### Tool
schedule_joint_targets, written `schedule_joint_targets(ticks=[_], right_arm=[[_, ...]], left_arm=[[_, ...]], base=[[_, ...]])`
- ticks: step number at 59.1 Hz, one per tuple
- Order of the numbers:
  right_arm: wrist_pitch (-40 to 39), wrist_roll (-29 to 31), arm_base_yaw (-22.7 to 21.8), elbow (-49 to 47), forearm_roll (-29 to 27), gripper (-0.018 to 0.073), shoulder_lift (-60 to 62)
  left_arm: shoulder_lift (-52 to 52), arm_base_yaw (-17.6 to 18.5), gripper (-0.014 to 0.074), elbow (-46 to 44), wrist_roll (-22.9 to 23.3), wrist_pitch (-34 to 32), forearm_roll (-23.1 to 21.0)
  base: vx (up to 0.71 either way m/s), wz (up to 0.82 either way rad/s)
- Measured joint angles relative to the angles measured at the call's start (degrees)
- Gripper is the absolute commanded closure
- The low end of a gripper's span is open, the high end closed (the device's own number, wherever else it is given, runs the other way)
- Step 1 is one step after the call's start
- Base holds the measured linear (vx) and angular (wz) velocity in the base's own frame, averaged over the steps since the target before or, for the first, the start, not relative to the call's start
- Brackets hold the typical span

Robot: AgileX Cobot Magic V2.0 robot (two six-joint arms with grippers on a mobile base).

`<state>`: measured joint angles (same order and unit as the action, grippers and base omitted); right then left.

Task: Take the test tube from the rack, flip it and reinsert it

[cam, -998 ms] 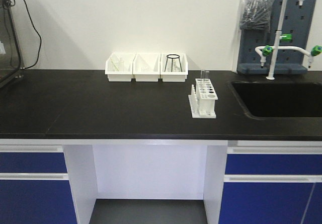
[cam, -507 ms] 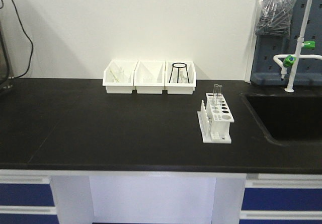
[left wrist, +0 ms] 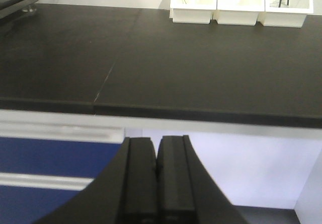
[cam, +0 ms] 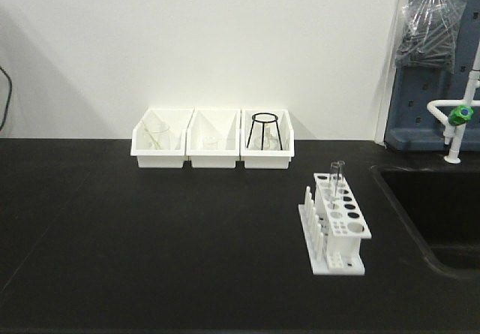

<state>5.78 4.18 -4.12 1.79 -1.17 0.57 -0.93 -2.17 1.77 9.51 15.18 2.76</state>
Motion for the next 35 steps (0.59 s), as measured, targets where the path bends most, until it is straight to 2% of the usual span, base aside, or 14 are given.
schedule_joint_targets(ticks=[35], right_arm=[[0.0, 0.0, 0.0, 0.0, 0.0, 0.0568, 0.0]], left_arm=[[0.0, 0.0, 0.0603, 0.0, 0.0, 0.0, 0.0]], base=[[0.38, -0.02]])
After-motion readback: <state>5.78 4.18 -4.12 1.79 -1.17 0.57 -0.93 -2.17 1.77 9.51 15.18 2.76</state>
